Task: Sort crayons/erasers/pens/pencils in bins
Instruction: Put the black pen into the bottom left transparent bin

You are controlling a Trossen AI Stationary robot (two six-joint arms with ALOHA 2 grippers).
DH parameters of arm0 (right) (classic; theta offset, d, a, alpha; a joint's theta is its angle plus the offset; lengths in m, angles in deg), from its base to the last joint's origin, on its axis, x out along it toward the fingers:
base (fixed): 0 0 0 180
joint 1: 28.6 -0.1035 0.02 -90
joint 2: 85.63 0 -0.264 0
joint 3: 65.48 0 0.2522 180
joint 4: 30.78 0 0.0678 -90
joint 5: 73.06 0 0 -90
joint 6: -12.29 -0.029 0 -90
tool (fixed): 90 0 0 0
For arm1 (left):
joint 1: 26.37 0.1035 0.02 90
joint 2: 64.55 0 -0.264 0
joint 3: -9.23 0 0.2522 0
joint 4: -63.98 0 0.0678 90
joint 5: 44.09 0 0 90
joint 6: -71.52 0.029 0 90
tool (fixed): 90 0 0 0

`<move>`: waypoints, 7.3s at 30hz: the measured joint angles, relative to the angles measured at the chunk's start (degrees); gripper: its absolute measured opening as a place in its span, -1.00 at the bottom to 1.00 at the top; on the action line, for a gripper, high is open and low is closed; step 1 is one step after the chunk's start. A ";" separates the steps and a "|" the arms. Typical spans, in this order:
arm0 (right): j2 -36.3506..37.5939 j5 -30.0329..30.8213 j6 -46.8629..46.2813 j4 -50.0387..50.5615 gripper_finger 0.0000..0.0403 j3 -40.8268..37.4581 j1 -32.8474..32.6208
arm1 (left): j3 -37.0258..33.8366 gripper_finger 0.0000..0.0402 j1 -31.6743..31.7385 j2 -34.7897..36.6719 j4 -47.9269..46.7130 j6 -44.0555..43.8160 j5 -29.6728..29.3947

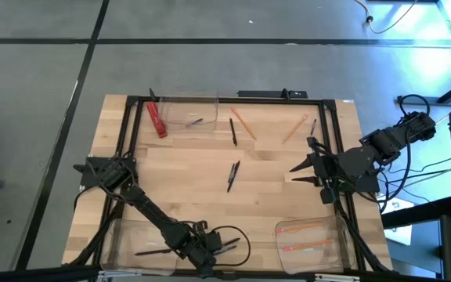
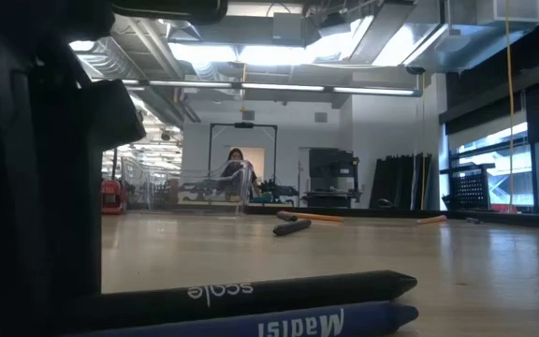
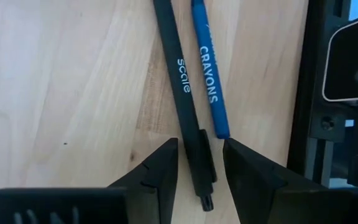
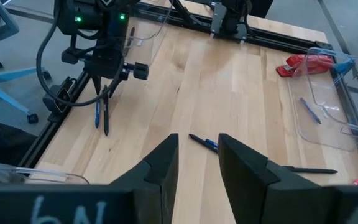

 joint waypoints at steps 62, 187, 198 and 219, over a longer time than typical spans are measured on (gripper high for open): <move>0.00 0.02 0.02 -0.15 -0.43 0.00 0.00 | 0.15 -1.00 6.25 2.89 -7.98 -5.96 10.43; -0.02 1.55 1.90 0.00 -0.43 -0.02 0.00 | 1.29 -0.45 1.15 1.36 -9.31 -7.50 -1.26; -0.02 1.53 3.37 0.10 -0.43 -0.02 -0.01 | 1.38 -0.45 0.52 0.23 -9.18 -7.90 -1.25; -0.02 1.53 4.66 0.20 -0.43 0.00 -0.02 | 1.44 -0.95 1.17 -0.31 -8.97 -7.96 0.39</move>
